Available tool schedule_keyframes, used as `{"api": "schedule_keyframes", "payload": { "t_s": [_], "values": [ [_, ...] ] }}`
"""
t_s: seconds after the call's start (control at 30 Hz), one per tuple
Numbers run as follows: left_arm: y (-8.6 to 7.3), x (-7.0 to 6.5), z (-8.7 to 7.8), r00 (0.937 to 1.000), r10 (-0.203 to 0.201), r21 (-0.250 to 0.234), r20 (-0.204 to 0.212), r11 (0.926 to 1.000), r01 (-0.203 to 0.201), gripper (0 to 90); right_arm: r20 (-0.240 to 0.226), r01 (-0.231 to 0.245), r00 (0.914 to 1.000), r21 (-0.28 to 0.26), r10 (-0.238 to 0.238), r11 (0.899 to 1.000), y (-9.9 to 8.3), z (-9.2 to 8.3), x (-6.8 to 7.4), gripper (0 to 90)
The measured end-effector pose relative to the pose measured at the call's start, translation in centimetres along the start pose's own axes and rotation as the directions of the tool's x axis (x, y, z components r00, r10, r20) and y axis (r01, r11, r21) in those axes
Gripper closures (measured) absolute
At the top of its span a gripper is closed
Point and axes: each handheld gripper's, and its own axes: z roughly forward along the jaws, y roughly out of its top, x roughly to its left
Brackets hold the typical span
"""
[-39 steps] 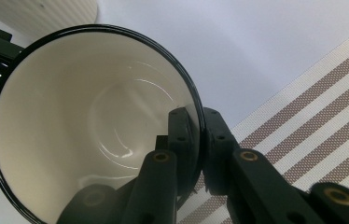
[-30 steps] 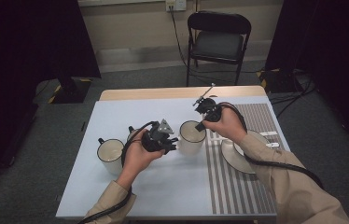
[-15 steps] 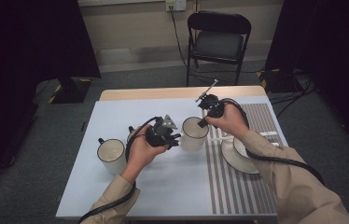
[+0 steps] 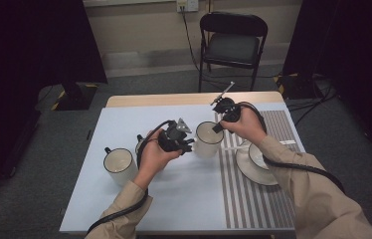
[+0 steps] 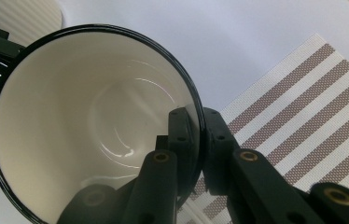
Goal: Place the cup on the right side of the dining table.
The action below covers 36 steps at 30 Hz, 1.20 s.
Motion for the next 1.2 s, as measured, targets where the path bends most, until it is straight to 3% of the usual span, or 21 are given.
{"api": "schedule_keyframes", "payload": {
  "t_s": [1.2],
  "values": [
    [1.8,1.8,1.5,0.9998,-0.009,0.022,-0.019,0.9997,0.01,77.9,0.031,-0.03,0.9991,0.0,0.03,1.0,0.9,0.1,-2.1,84.2]
  ]
}}
